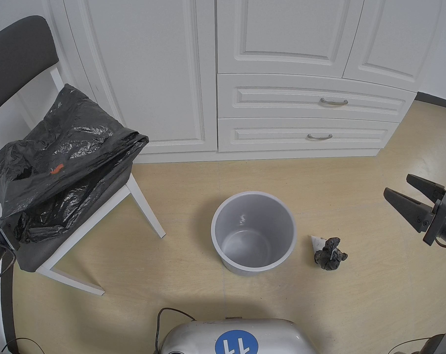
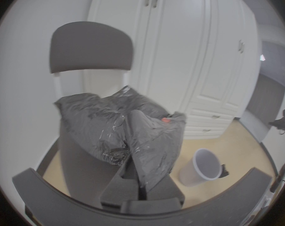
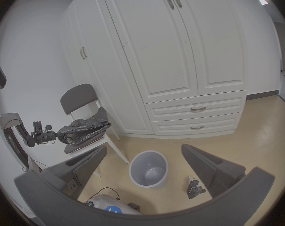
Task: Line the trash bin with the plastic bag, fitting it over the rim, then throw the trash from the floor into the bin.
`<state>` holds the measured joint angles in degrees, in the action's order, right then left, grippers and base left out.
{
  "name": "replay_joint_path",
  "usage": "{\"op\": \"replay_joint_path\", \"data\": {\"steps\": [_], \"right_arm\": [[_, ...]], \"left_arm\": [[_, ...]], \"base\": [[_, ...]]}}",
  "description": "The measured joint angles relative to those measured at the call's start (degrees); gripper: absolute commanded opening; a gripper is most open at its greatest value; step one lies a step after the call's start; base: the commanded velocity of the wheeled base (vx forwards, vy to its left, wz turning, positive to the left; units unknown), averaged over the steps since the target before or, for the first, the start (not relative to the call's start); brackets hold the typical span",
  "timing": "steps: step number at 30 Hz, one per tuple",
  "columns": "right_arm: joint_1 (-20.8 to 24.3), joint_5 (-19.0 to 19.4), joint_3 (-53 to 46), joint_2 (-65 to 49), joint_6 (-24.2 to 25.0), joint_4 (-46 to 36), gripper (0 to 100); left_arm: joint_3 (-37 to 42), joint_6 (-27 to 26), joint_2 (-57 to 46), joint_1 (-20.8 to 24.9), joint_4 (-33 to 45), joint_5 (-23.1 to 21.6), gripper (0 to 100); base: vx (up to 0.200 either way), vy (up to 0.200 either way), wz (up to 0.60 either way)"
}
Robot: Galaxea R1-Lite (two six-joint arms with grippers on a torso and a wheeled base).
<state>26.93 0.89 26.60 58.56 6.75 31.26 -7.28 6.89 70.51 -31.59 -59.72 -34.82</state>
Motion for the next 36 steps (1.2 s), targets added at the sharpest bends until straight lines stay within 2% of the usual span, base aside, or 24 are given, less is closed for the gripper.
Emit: {"op": "replay_joint_path", "data": {"steps": [7,13,18,24,30,36], "right_arm": [[4.92,-1.35,0.66,3.10,0.33,2.79,100],[9.73,-3.10,0.66,8.00,0.55,7.78,100],[13.12,-5.18,0.66,13.42,1.07,11.76,100],[17.80,-11.29,0.88,20.19,4.22,17.63,100],[20.03,-13.51,1.95,26.83,5.69,24.66,100],[20.77,-14.30,7.07,31.89,5.96,25.21,100]], "left_arm": [[-2.67,4.96,-7.91,15.54,1.48,0.33,0],[-6.86,9.14,-13.59,24.37,6.60,0.44,0],[-9.08,15.38,-17.54,28.23,7.47,0.39,0],[-9.81,19.63,-22.22,30.90,7.78,0.33,0],[-9.78,21.32,-26.64,34.01,11.41,0.06,0],[-9.69,21.52,-30.42,37.89,14.90,-0.05,0]], "base": [[0.000,0.000,0.00],[0.000,0.000,0.00],[0.000,0.000,0.00],[0.000,0.000,0.00],[0.000,0.000,0.00],[0.000,0.000,0.00]]}}
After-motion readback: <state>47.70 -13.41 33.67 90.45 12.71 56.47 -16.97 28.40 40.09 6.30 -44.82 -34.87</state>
